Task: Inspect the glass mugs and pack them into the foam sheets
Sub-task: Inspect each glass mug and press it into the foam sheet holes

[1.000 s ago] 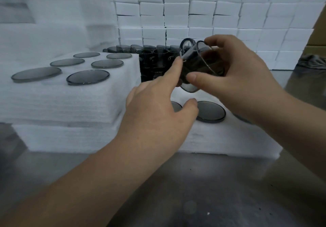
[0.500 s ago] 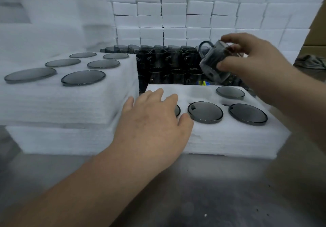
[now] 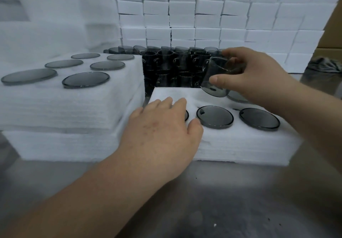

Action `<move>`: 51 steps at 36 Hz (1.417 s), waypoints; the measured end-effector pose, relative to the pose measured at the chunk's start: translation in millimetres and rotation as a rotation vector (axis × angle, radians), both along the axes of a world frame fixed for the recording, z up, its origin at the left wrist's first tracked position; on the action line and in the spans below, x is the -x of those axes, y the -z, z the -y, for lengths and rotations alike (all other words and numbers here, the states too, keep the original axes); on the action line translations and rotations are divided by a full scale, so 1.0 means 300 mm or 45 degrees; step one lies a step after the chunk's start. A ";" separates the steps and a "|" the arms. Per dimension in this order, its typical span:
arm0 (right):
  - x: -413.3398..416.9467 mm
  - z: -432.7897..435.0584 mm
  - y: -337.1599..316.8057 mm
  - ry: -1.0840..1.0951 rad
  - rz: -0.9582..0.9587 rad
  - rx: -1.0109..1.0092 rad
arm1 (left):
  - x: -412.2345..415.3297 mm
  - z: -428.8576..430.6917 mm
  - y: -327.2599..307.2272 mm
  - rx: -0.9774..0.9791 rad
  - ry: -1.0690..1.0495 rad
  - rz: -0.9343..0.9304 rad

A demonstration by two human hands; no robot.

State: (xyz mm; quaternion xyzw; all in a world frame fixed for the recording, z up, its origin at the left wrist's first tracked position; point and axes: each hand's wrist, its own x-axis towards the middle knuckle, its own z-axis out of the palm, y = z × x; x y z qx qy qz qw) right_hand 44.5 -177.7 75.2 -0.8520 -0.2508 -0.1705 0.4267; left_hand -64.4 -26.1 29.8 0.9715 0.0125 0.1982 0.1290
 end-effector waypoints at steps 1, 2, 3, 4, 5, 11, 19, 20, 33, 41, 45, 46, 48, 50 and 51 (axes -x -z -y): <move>0.015 -0.006 -0.011 -0.006 0.001 -0.040 | 0.003 0.003 -0.003 0.035 0.001 0.062; 0.032 -0.011 -0.024 -0.014 0.005 -0.074 | 0.007 0.004 -0.009 0.086 0.004 0.140; 0.050 -0.016 -0.037 -0.020 0.026 -0.087 | 0.010 0.005 -0.016 0.146 0.016 0.230; 0.068 -0.022 -0.048 -0.032 0.059 -0.083 | 0.012 0.005 -0.023 0.215 0.043 0.314; 0.089 -0.030 -0.060 -0.048 0.084 -0.076 | 0.013 0.003 -0.028 0.287 0.085 0.375; 0.180 -0.083 -0.070 -0.140 0.103 0.092 | 0.011 0.005 -0.027 0.555 0.218 0.468; 0.200 -0.051 -0.098 -0.285 0.057 0.045 | -0.015 -0.011 -0.013 0.875 0.293 0.508; 0.194 -0.041 -0.104 -0.288 0.075 0.070 | -0.013 -0.011 -0.014 0.905 0.333 0.508; 0.125 -0.028 -0.075 -0.429 -0.074 -0.113 | -0.010 -0.018 -0.018 0.977 0.163 0.375; 0.017 -0.024 -0.013 0.062 0.087 0.040 | 0.000 0.005 -0.005 0.130 0.026 0.079; -0.002 -0.033 0.008 0.157 0.157 0.256 | -0.008 0.004 0.005 0.020 0.040 0.096; -0.005 -0.037 0.009 0.165 0.175 0.279 | -0.008 0.004 0.004 0.005 0.044 0.095; -0.010 -0.040 0.015 0.181 0.201 0.335 | -0.008 0.004 0.003 -0.014 0.053 0.090; -0.011 -0.041 0.020 0.189 0.210 0.378 | -0.008 0.003 0.002 -0.012 0.057 0.089; -0.011 -0.040 0.025 0.188 0.217 0.387 | -0.008 0.003 0.003 -0.009 0.058 0.087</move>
